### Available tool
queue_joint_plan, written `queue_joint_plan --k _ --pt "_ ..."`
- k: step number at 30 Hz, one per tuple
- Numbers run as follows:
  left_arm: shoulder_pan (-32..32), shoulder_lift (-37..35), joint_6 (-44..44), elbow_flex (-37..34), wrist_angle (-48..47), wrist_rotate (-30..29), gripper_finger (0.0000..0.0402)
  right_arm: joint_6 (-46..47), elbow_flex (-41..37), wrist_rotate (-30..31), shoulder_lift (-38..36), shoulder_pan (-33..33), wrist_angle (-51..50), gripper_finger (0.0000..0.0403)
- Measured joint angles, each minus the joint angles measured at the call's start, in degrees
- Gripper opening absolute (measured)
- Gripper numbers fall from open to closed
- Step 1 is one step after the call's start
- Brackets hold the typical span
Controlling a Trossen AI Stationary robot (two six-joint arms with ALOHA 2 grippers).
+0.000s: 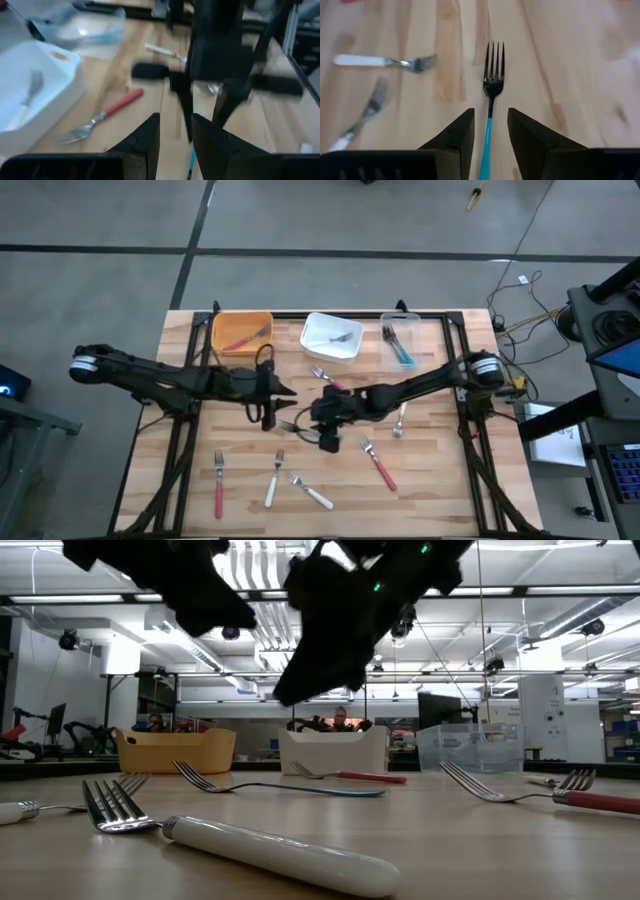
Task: Sort silverware by color (type)
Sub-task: Put the blue fork into the yellow bin
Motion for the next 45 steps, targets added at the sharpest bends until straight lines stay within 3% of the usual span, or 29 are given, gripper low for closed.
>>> queue_joint_plan --k 5,12,21,27,34,45 --pt "-1.3 -4.7 0.0 0.0 -0.7 -3.9 0.0091 -0.2 4.5 0.0 6.6 0.0 -0.4 0.0112" --pt "-1.9 -8.6 0.3 0.0 -1.3 -4.7 0.0091 -1.5 10.9 0.1 14.4 0.1 -5.9 0.0106" --pt "-2.1 -8.9 1.3 0.0 -1.5 -5.6 0.0091 -2.4 14.1 2.8 18.5 0.4 -9.5 0.0083" --pt "-2.1 -9.0 6.7 0.6 1.0 -10.7 0.0091 -2.4 14.0 3.1 18.5 0.3 -9.5 0.0019" --pt "-2.0 -9.0 17.5 4.9 1.4 -20.2 0.0091 0.1 14.5 2.3 16.8 0.2 -10.6 0.0012" --pt "-1.4 -10.8 28.5 5.0 1.7 -23.5 0.0091 7.3 14.3 2.4 4.5 -4.4 -23.7 0.001"
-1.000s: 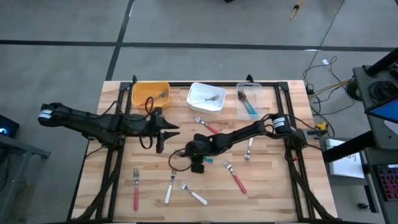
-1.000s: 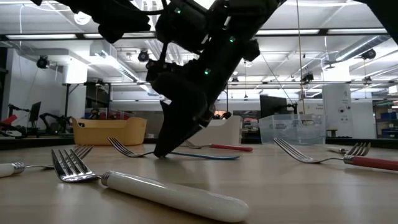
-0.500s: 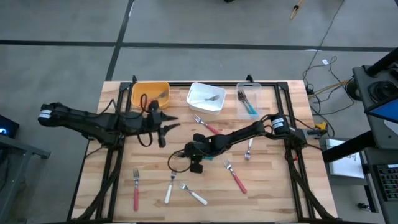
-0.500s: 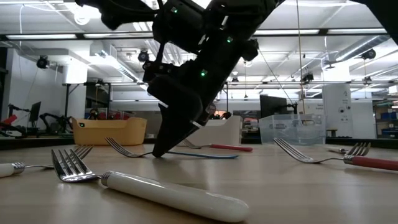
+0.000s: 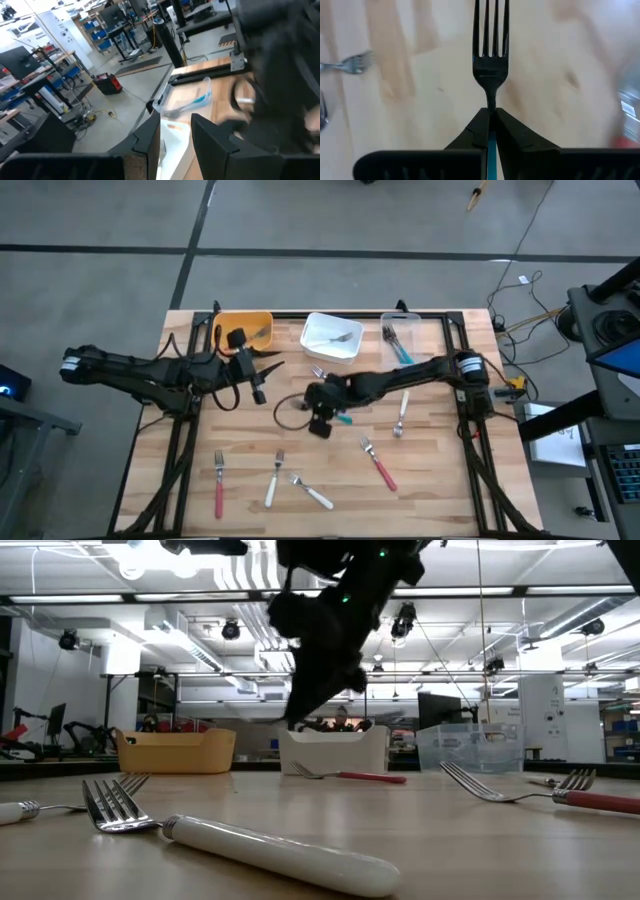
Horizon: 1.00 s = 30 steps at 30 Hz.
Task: Sort silverware by color (type)
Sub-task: Put the blue fork into the yellow bin
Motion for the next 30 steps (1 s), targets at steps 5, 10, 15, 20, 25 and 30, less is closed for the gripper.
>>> queue_joint_plan --k 5,10,15,20,25,30 --pt "0.3 -0.5 3.6 -1.9 -0.2 0.0 0.0091 3.1 0.0 -0.2 -6.9 -4.8 -8.3 0.0011" --pt "0.6 -1.0 4.7 -2.3 -0.3 0.0 0.0091 6.2 0.0 -1.3 -12.2 -11.7 -15.4 0.0011" --pt "1.1 -1.1 5.6 -2.8 -0.4 -0.1 0.0091 6.3 0.0 -1.5 -16.1 -18.4 -20.0 0.0012" --pt "1.7 -1.0 6.4 -3.4 -0.4 -3.9 0.0091 6.2 -0.2 -1.5 -18.8 -24.2 -22.6 0.0012" --pt "1.8 -1.1 6.3 -3.5 -0.4 -8.0 0.0091 4.8 -1.7 -1.5 -19.6 -28.8 -23.0 0.0012" --pt "1.7 -1.0 6.2 -3.5 -1.8 -8.1 0.0091 2.9 -4.6 -1.6 -20.2 -32.3 -23.0 0.0012"
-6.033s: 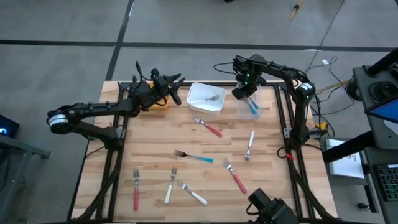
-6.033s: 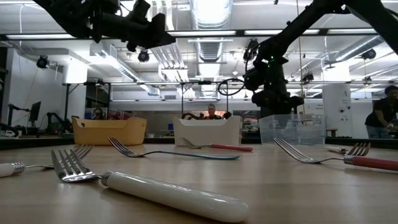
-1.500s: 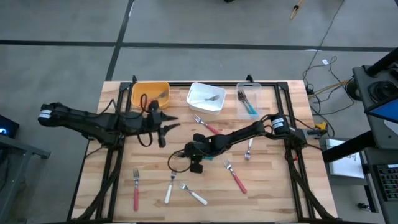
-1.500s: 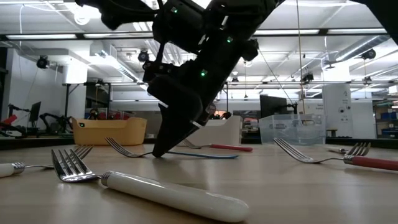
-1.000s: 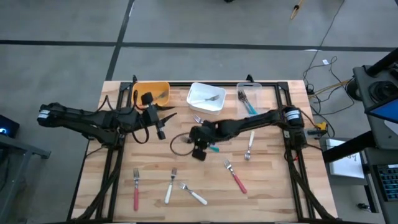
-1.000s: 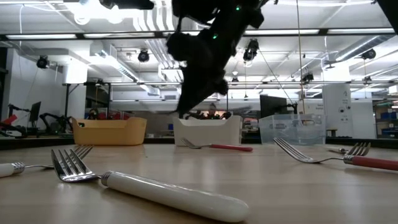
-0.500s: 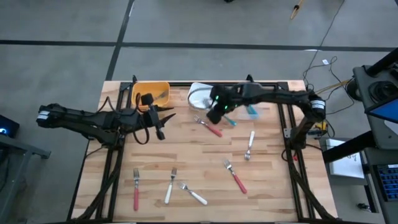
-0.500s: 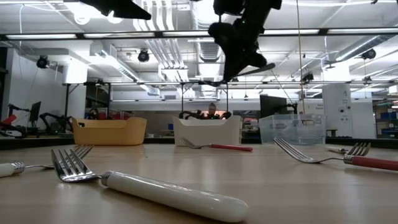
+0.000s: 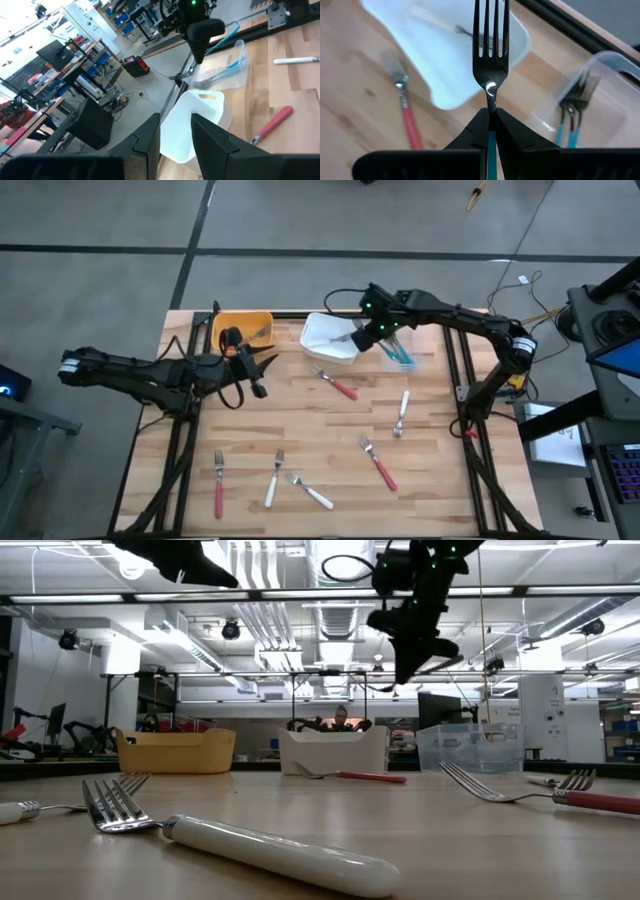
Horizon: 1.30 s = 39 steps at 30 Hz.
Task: Sort silverware by color (type)
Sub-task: Put the blue fork into the yellow bin
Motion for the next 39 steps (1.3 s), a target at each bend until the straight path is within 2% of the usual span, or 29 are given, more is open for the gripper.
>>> queue_joint_plan --k 5,12,21,29,39 --pt "0.0 0.0 -0.5 0.0 -0.5 0.0 0.0091 -0.5 -3.6 0.0 -0.7 -2.9 0.3 0.0012" --pt "0.0 0.0 -1.9 0.0 -1.9 0.0 0.0091 -0.6 -10.4 0.3 -5.3 -7.6 1.4 0.0012" --pt "0.0 0.0 -2.2 0.0 -2.0 0.0 0.0091 2.4 -22.6 0.5 -11.8 -13.3 9.3 0.0012" --pt "0.0 0.0 -2.2 0.0 -1.8 0.0 0.0091 2.3 -29.0 0.4 -10.8 -15.2 14.4 0.0012" --pt "0.0 0.0 -2.2 0.0 -1.8 0.0 0.0091 0.9 -28.9 0.5 -6.8 -15.1 17.4 0.0012"
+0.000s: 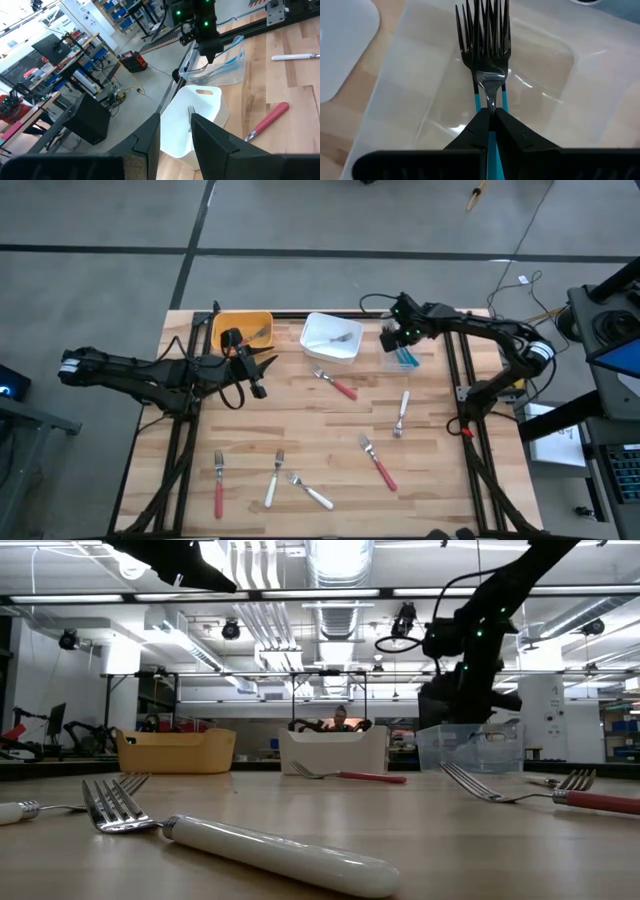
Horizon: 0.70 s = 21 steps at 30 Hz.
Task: Sort silverware by color (type)
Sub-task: Put the blue fork into the yellow bin
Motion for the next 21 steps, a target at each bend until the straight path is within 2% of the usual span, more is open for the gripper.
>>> queue_joint_plan --k 11,21 --pt "0.0 0.0 0.0 0.0 0.0 0.0 0.0091 -1.1 0.1 0.2 4.3 0.0 2.3 0.0013" --pt "0.0 0.0 0.0 0.0 -0.1 0.0 0.0091 -1.5 0.1 0.7 4.8 0.0 3.4 0.0013"
